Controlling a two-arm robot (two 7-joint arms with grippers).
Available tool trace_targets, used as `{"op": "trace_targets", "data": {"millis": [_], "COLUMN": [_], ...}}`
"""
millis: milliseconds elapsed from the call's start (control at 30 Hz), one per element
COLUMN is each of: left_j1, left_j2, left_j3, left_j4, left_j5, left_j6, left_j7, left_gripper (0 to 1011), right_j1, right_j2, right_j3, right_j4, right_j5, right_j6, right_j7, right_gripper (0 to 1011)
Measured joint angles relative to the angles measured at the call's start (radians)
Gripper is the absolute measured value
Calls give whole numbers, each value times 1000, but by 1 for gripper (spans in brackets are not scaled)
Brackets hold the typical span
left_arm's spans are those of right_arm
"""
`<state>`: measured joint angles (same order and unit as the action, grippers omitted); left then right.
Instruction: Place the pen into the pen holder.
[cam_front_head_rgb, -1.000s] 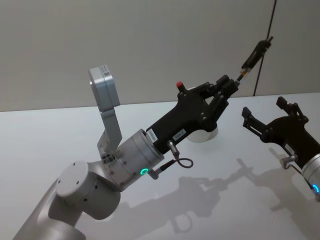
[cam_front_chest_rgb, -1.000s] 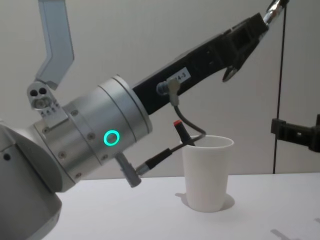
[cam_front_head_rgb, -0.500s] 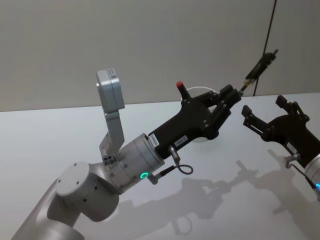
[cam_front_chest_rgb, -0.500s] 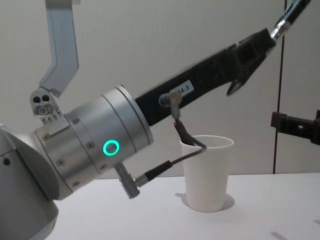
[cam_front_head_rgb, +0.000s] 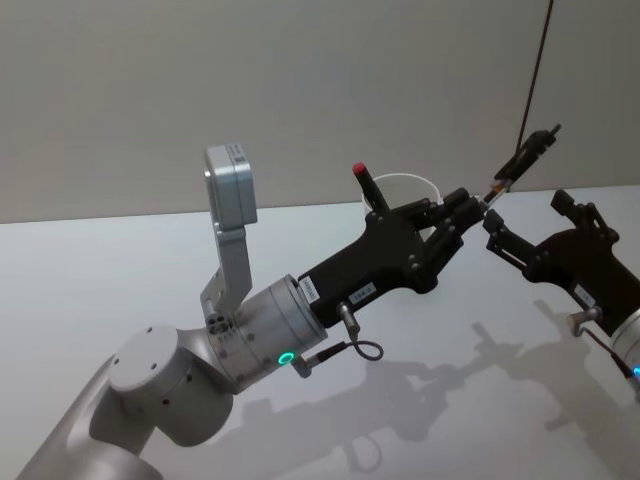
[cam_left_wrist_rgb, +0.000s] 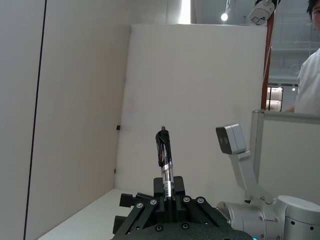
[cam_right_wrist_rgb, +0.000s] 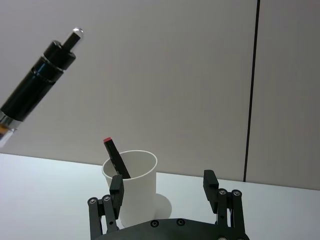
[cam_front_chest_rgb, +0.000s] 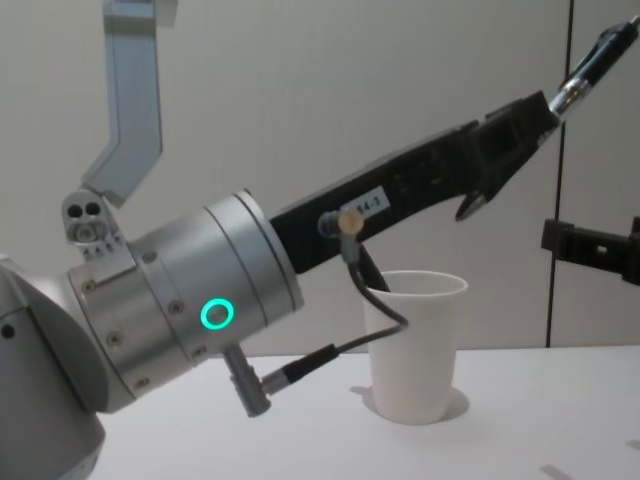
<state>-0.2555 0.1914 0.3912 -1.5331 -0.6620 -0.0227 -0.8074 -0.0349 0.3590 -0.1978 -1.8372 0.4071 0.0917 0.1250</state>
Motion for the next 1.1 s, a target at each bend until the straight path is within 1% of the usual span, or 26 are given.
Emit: {"op": "trace_targets", "data": {"millis": [600,1100], "left_j1": [3,10], "left_j2": [9,23], "left_j3": [3,3], "left_j4": [-3,-14], "left_j5": [5,11], "left_j6": [5,14], "left_j7": [15,59], "left_gripper": [116,116], "right_j1": [-2,-2], "right_j2": [0,0], "right_j3": [1,1], "right_j4": [-3,-4], "right_j5": [4,5], "right_j6": [1,1], "right_j7": [2,2], "right_gripper": [1001,1001]}}
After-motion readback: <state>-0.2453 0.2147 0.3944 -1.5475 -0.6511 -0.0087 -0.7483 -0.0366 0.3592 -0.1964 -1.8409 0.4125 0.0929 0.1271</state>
